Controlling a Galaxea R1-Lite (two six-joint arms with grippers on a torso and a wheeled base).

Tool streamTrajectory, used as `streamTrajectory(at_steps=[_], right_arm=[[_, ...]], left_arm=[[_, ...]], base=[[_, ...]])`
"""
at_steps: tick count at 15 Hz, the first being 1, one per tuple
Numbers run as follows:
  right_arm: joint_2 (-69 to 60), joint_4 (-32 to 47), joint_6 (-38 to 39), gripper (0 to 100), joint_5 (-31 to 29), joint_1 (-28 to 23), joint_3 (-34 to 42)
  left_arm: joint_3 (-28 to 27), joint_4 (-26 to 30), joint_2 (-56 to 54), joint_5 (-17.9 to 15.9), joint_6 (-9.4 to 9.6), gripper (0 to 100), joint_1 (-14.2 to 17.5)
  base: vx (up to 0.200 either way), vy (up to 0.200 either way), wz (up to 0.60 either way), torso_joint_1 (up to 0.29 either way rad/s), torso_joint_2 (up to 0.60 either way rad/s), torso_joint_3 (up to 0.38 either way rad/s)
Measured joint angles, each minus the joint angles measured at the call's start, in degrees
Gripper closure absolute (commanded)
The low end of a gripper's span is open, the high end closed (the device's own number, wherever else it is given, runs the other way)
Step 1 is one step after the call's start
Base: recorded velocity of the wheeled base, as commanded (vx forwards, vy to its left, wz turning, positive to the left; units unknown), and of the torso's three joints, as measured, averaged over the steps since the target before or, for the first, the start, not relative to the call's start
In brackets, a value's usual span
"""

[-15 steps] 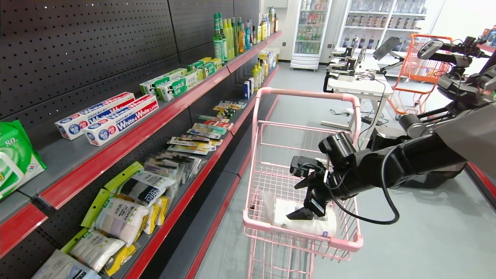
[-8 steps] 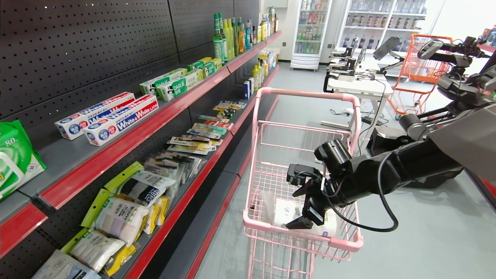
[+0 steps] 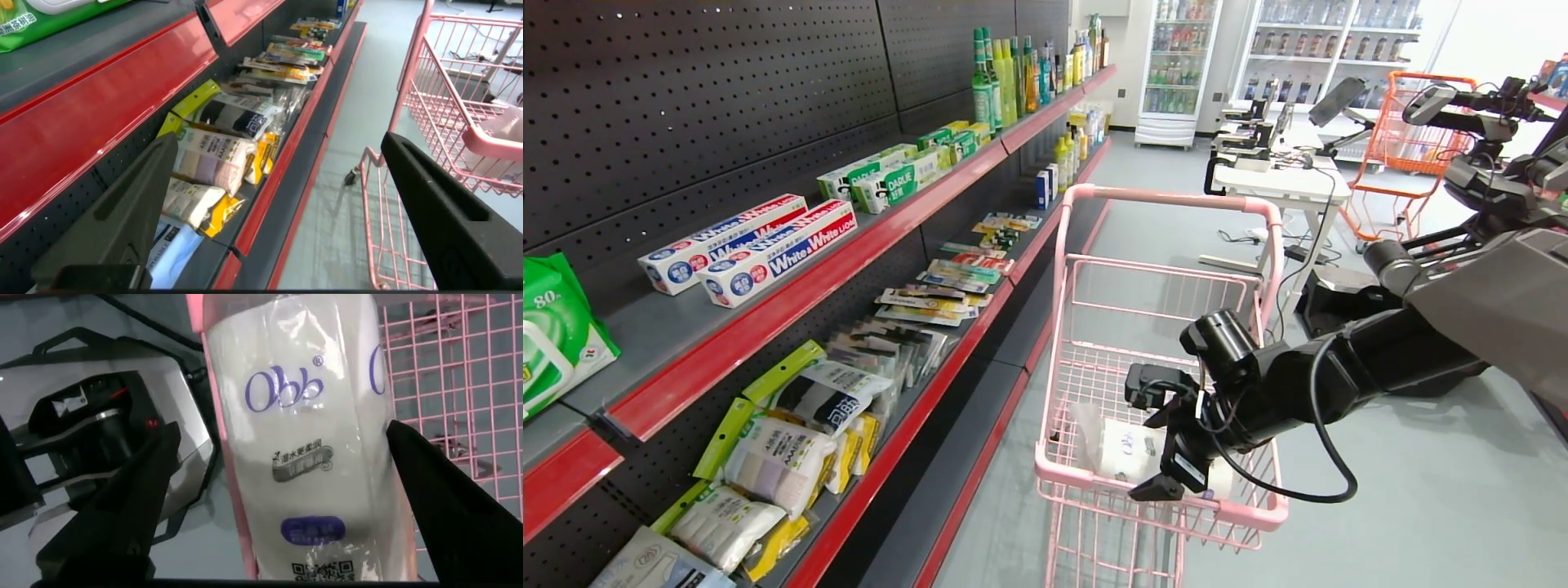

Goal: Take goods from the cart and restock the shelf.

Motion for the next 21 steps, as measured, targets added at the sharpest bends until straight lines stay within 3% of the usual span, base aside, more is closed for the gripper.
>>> streamTrajectory(at_steps=[8,21], right_arm=[[2.50,0.09,-0.20,0,-0.17,-2.68,-2.83],[7.77,0.18,-2.06,0,-2.77,-0.67,-6.53]], left_arm=[[0.00,0.00,0.00,0.00,0.02,0,0.01],[0.00,0.00,0.00,0.00,0.00,0,0.04]], base=[[0.000,0.000,0.00,0.000,0.00,0.000],[0.000,0.000,0.00,0.000,0.00,0.000]])
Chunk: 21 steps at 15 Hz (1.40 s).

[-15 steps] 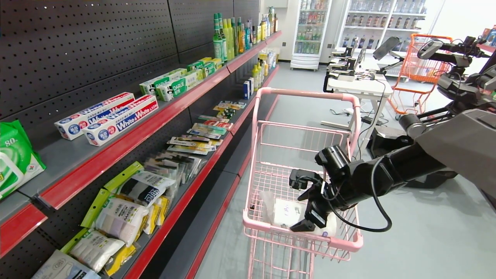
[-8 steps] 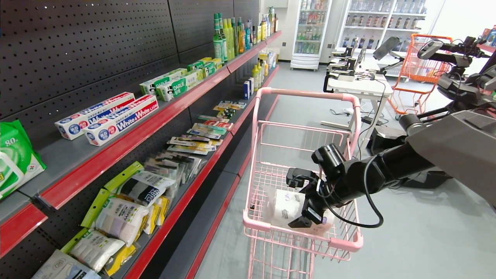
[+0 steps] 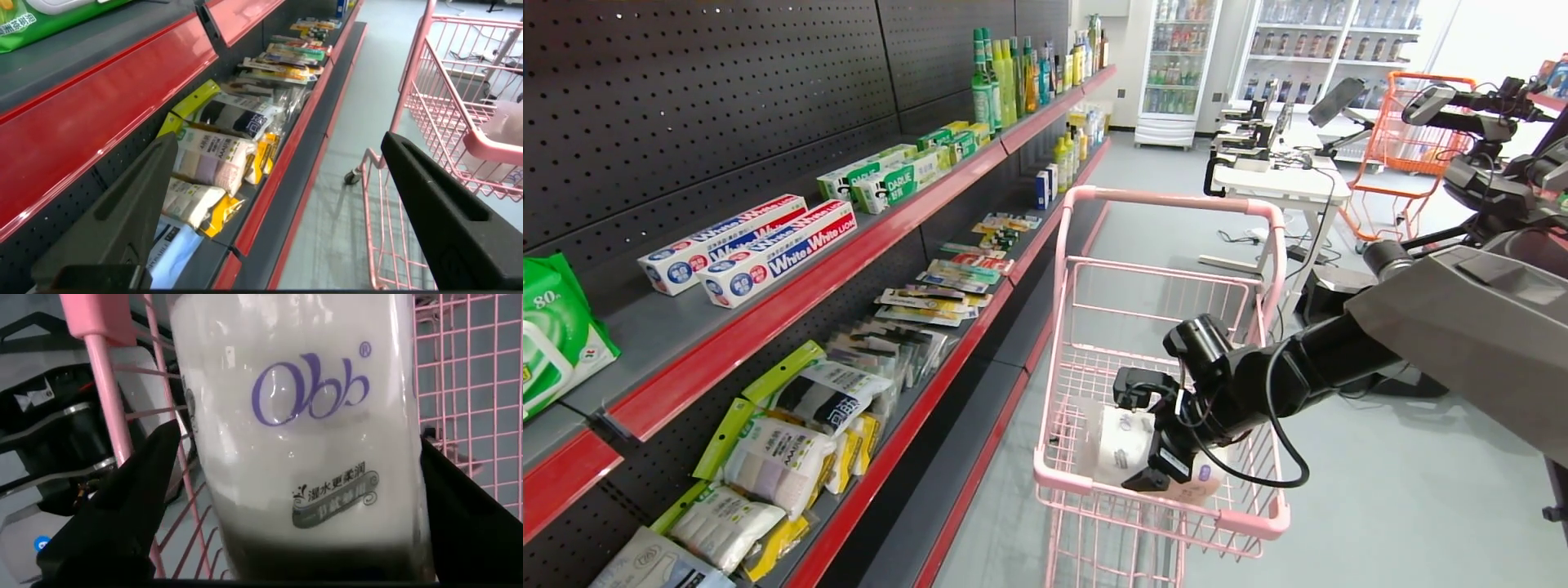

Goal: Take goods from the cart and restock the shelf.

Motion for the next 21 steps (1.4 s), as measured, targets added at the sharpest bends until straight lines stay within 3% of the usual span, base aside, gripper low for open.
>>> streamTrajectory(at_steps=[2,14,21], right_arm=[[0.61,0.48,-0.02,0,-1.51,0.11,-0.55],[3.06,20.72,-0.52,0,-3.04,0.11,-9.92],[4.52,22.59,-3.86,0,-6.33,0.15,-12.46]], left_arm=[[0.00,0.00,0.00,0.00,0.00,0,0.00],[0.00,0.00,0.00,-0.01,0.00,0,0.00],[0.00,0.00,0.00,0.00,0.02,0,-0.02]], base=[[0.000,0.000,0.00,0.000,0.00,0.000],[0.000,0.000,0.00,0.000,0.00,0.000],[0.000,0.000,0.00,0.000,0.00,0.000]])
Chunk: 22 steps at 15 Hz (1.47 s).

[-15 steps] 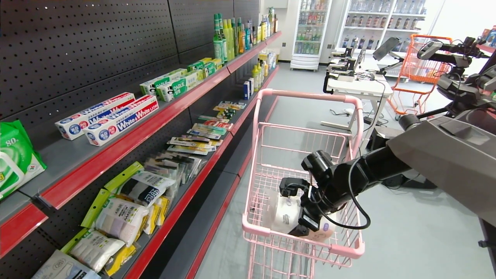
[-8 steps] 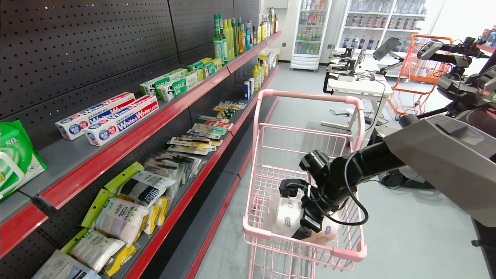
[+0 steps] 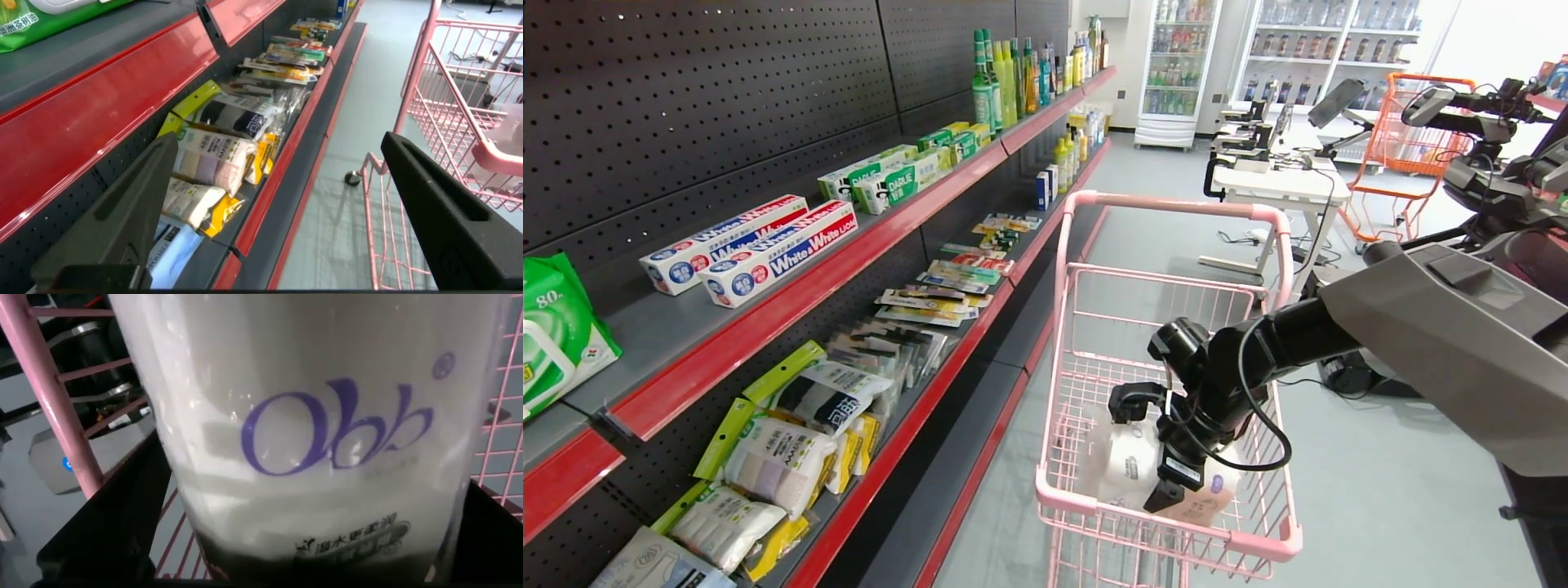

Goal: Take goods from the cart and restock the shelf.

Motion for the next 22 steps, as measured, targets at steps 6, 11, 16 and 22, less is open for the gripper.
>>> streamTrajectory(at_steps=[6,11,16,22], right_arm=[[0.24,-0.49,-0.32,100,-1.95,-0.17,-0.63],[-0.59,-0.13,0.50,100,-1.89,-1.08,0.26],[-8.07,0.27,8.58,100,-7.01,-6.70,5.50],[-19.43,-5.69,27.76,100,-15.66,-12.58,6.57]], left_arm=[[0.00,0.00,0.00,0.00,-0.02,0,0.02],[0.00,0.00,0.00,0.00,0.00,0,0.02],[0.00,0.00,0.00,0.00,0.00,0,0.00],[0.00,0.00,0.00,0.00,-0.02,0,0.02]], base=[[0.000,0.000,0.00,0.000,0.00,0.000],[0.000,0.000,0.00,0.000,0.00,0.000],[0.000,0.000,0.00,0.000,0.00,0.000],[0.000,0.000,0.00,0.000,0.00,0.000]])
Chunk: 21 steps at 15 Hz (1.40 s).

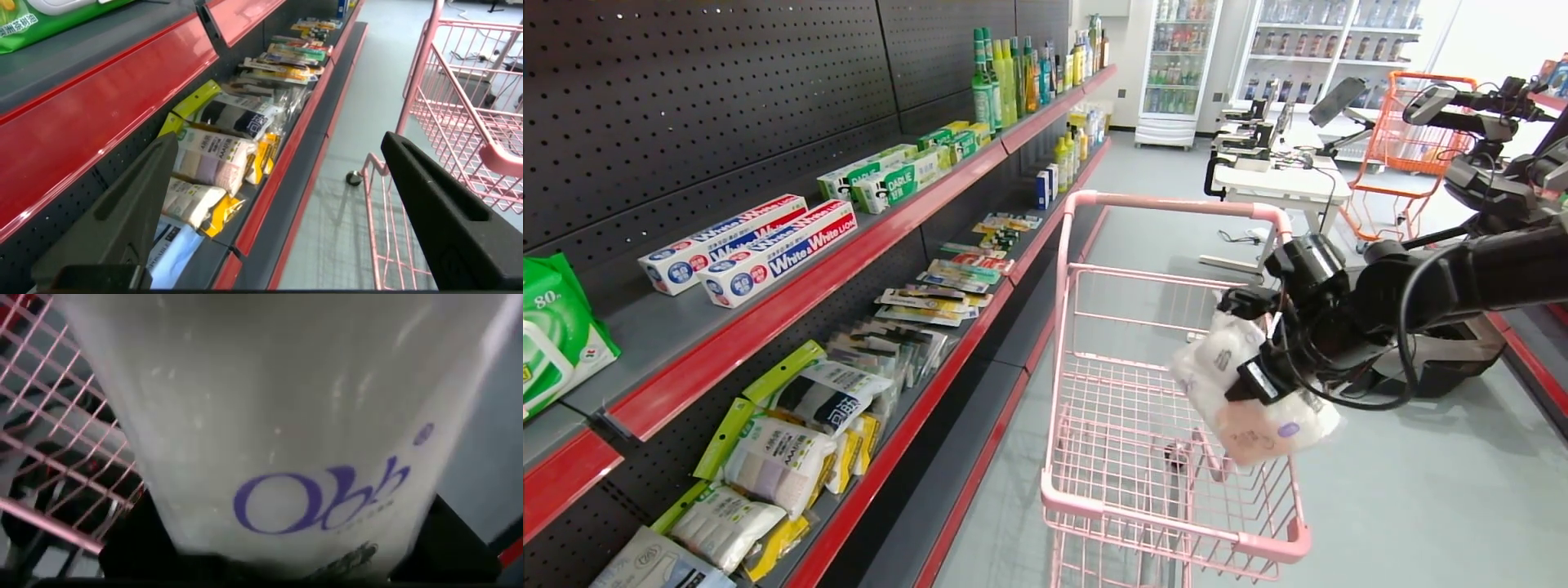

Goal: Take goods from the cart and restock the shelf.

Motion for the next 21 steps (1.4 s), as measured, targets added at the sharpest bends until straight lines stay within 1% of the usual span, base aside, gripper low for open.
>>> streamTrajectory(at_steps=[1,2,5,8,11,15,17,19,21], right_arm=[[-2.05,-2.35,2.02,100,-2.11,-0.88,0.00],[-3.86,-3.29,2.47,100,-2.90,-1.54,0.00],[-11.54,-4.46,3.23,100,-3.64,-3.96,0.60],[-18.86,-4.84,3.75,100,-3.86,-5.29,3.06],[-30.77,-5.06,3.51,100,-4.00,-6.63,11.00],[-48.82,-5.10,4.41,100,-3.82,-11.95,24.75],[-59.05,-5.19,4.24,100,-3.49,-13.48,32.50],[-67.73,-5.25,4.02,100,-3.45,-14.13,37.60],[-73.70,-5.34,3.54,100,-3.67,-14.75,40.00]], left_arm=[[0.00,0.00,0.00,0.00,0.00,0,-0.02],[0.00,0.00,0.00,-0.01,0.00,0,0.00],[0.00,0.00,0.00,0.00,0.02,0,0.00],[0.00,0.00,0.00,0.00,0.00,0,0.00],[0.00,0.00,0.00,0.00,0.02,0,0.00],[0.00,0.00,0.00,-0.01,0.02,0,-0.02],[0.00,0.00,0.00,-0.01,0.00,0,0.00],[0.00,0.00,0.00,-0.01,0.02,0,0.00],[0.00,0.00,0.00,-0.01,0.00,0,0.00]], base=[[0.000,0.000,0.00,0.000,0.00,0.000],[0.000,0.000,0.00,0.000,0.00,0.000],[0.000,0.000,0.00,0.000,0.00,0.000],[0.000,0.000,0.00,0.000,0.00,0.000],[0.000,0.000,0.00,0.000,0.00,0.000],[0.000,0.000,0.00,0.000,0.00,0.000],[0.000,0.000,0.00,0.000,0.00,0.000],[0.000,0.000,0.00,0.000,0.00,0.000],[0.000,0.000,0.00,0.000,0.00,0.000]])
